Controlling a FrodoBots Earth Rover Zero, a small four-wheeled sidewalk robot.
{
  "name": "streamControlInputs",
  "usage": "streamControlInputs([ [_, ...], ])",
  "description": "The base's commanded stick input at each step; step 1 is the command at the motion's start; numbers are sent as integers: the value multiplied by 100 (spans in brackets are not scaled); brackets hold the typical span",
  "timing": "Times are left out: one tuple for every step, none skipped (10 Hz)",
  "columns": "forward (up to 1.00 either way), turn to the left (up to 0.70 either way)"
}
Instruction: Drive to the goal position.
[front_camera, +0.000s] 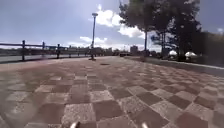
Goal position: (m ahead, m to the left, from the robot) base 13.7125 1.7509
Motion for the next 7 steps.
streamControlInputs([
  [100,0],
  [100,0],
  [100,0],
  [100,0],
  [100,0],
  [100,0],
  [100,0],
])
